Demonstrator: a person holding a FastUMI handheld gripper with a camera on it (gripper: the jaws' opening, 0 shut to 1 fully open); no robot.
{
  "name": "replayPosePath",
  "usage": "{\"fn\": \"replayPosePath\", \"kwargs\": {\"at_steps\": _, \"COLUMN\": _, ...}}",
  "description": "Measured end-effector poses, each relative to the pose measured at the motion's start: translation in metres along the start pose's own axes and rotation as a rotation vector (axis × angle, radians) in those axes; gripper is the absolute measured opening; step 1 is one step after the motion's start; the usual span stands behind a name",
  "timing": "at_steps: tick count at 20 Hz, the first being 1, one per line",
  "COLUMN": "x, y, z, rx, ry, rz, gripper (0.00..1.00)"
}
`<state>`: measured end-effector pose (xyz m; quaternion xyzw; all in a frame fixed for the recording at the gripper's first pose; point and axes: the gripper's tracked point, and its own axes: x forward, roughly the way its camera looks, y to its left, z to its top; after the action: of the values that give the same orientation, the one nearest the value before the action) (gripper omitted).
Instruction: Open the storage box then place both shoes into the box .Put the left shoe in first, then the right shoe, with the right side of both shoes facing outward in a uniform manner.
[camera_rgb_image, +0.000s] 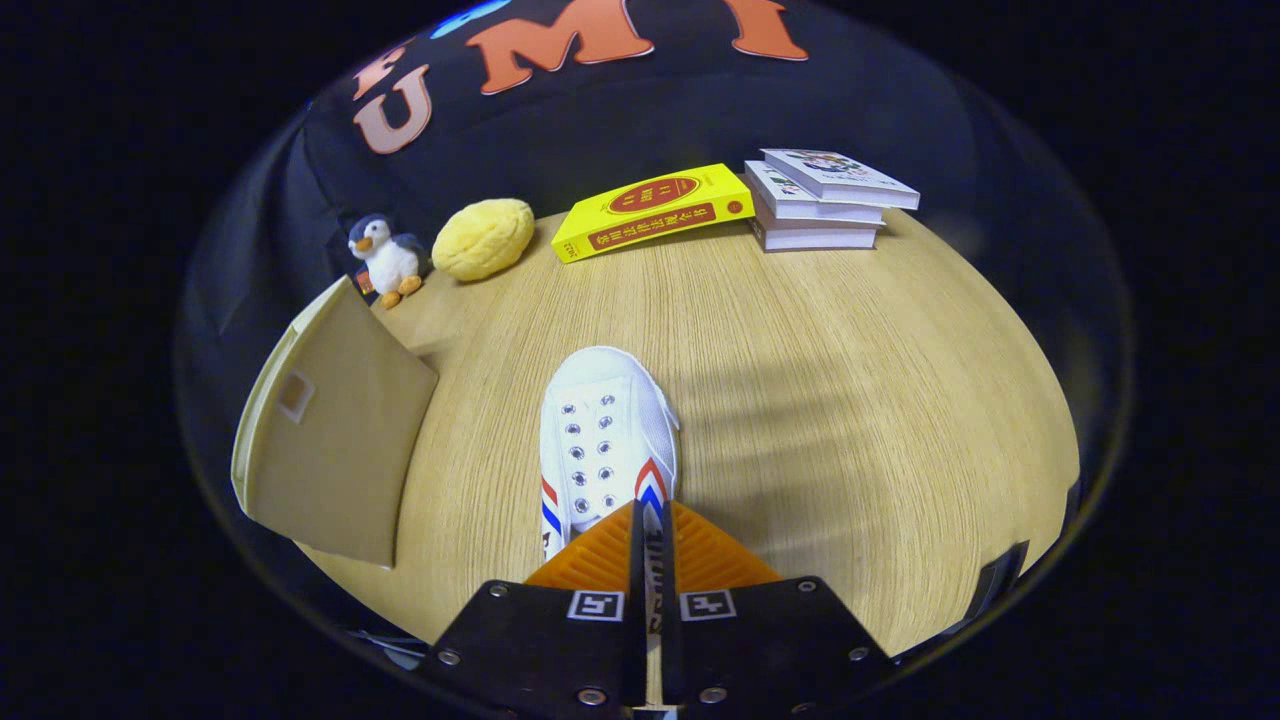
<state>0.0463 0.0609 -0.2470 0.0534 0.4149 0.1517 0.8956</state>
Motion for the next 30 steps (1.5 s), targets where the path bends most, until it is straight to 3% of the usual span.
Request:
{"fn": "replayPosePath", "kwargs": {"at_steps": 5, "x": 0.003, "y": 0.002, "z": -0.026, "rx": -0.114, "ry": 0.129, "rz": 0.018, "gripper": 0.31}}
{"fn": "replayPosePath", "kwargs": {"at_steps": 8, "x": 0.015, "y": -0.005, "z": -0.036, "rx": -0.171, "ry": 0.191, "rz": -0.026, "gripper": 0.33}}
{"fn": "replayPosePath", "kwargs": {"at_steps": 10, "x": 0.017, "y": -0.003, "z": -0.037, "rx": -0.138, "ry": 0.213, "rz": -0.011, "gripper": 0.34}}
{"fn": "replayPosePath", "kwargs": {"at_steps": 13, "x": 0.018, "y": -0.004, "z": -0.042, "rx": -0.013, "ry": 0.292, "rz": 0.008, "gripper": 0.25}}
{"fn": "replayPosePath", "kwargs": {"at_steps": 16, "x": 0.015, "y": -0.005, "z": -0.037, "rx": -0.059, "ry": 0.227, "rz": 0.04, "gripper": 0.22}}
{"fn": "replayPosePath", "kwargs": {"at_steps": 17, "x": 0.018, "y": -0.009, "z": -0.035, "rx": -0.022, "ry": 0.187, "rz": 0.033, "gripper": 0.08}}
{"fn": "replayPosePath", "kwargs": {"at_steps": 18, "x": 0.016, "y": -0.007, "z": -0.032, "rx": 0.007, "ry": 0.139, "rz": 0.041, "gripper": 0.0}}
{"fn": "replayPosePath", "kwargs": {"at_steps": 22, "x": 0.005, "y": 0.034, "z": -0.01, "rx": 0.225, "ry": 0.01, "rz": 0.2, "gripper": 0.0}}
{"fn": "replayPosePath", "kwargs": {"at_steps": 30, "x": -0.063, "y": 0.119, "z": 0.073, "rx": 0.147, "ry": -0.126, "rz": 0.205, "gripper": 0.0}}
